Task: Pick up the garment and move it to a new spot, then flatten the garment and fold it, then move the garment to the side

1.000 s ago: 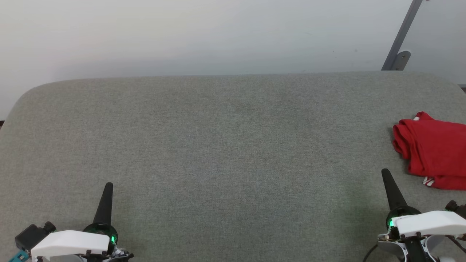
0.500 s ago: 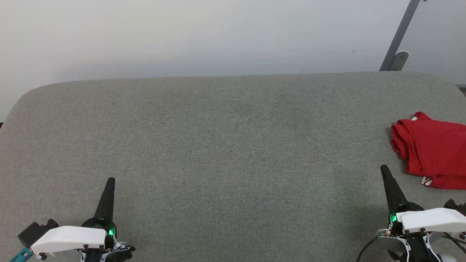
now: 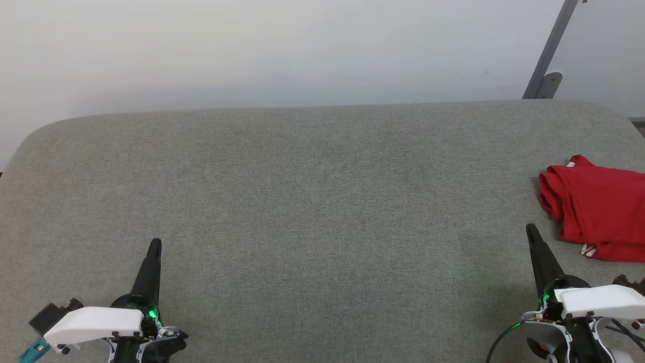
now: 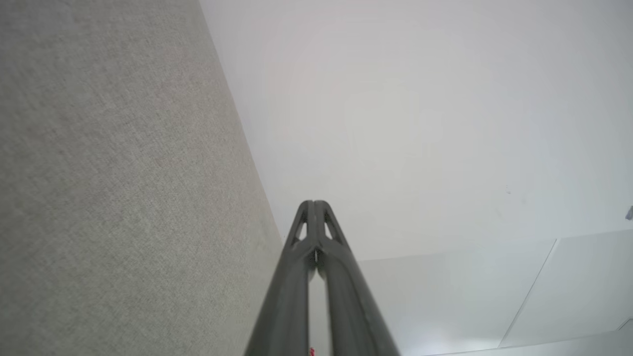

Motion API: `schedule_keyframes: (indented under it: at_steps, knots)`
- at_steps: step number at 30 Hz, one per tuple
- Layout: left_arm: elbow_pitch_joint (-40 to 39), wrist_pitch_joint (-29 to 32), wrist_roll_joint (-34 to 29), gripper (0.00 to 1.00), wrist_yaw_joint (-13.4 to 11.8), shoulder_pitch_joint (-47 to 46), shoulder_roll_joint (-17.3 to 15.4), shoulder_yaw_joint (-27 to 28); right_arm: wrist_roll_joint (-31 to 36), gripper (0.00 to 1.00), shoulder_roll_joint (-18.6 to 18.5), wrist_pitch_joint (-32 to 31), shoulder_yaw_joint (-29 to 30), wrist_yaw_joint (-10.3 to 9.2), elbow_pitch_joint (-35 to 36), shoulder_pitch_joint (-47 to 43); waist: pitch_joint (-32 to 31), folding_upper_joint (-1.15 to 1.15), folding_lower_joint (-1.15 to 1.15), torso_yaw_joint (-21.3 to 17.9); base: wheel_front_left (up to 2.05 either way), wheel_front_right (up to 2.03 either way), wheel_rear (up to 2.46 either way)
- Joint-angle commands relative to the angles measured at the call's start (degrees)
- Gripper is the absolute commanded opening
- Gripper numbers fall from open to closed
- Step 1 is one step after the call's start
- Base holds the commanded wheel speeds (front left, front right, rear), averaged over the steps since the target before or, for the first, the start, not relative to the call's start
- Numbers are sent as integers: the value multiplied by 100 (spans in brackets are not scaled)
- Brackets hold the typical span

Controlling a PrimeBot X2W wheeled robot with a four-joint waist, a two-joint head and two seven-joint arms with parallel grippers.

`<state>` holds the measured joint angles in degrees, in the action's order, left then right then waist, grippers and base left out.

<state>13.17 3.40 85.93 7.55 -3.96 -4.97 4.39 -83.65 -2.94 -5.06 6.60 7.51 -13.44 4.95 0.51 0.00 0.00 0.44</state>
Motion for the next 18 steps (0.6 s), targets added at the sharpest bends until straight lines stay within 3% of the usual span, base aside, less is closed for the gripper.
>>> schedule_keyframes:
  at_steps: [1,18]
  knots:
    - [5,38,117,0,-10,-103,23,37,-126,0,2,-39,-2,-2,-4,74,-2,0,0,-3,0,0,0]
    - [78,217,613,0,-12,-230,125,115,-747,0,9,-144,-7,-3,-59,152,-27,0,0,-35,0,0,0]
